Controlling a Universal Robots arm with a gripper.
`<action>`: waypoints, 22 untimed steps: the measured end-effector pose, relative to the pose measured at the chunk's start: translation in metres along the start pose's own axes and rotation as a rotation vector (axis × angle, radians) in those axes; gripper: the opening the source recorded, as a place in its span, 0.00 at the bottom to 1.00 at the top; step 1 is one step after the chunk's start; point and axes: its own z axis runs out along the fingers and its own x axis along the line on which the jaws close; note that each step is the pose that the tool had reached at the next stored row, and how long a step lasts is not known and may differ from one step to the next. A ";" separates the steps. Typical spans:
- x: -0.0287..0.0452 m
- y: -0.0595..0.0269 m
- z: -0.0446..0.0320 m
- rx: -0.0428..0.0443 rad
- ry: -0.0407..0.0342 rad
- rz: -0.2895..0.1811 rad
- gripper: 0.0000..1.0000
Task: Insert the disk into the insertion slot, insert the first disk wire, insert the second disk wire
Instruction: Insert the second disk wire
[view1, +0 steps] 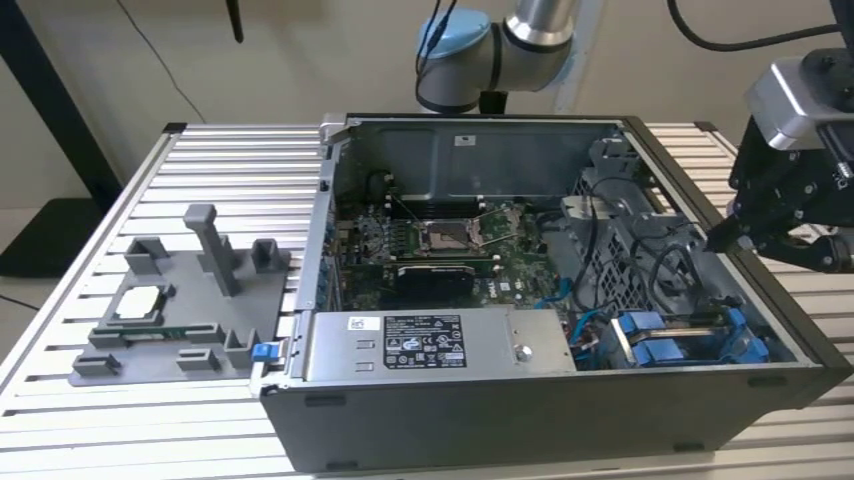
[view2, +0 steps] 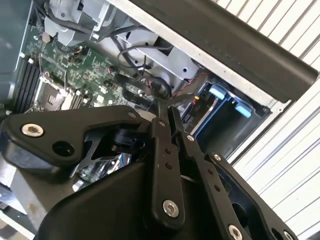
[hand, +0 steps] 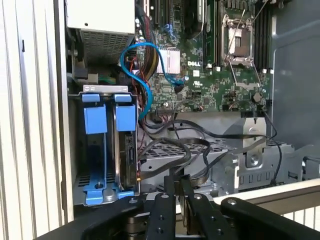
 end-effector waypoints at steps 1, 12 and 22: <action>-0.0006 0.0019 -0.0023 0.0000 -0.0001 0.000 0.00; -0.0016 0.0272 -0.0097 0.0062 0.0837 -0.002 0.00; -0.0024 0.0334 -0.0087 0.0211 0.2427 -0.008 0.00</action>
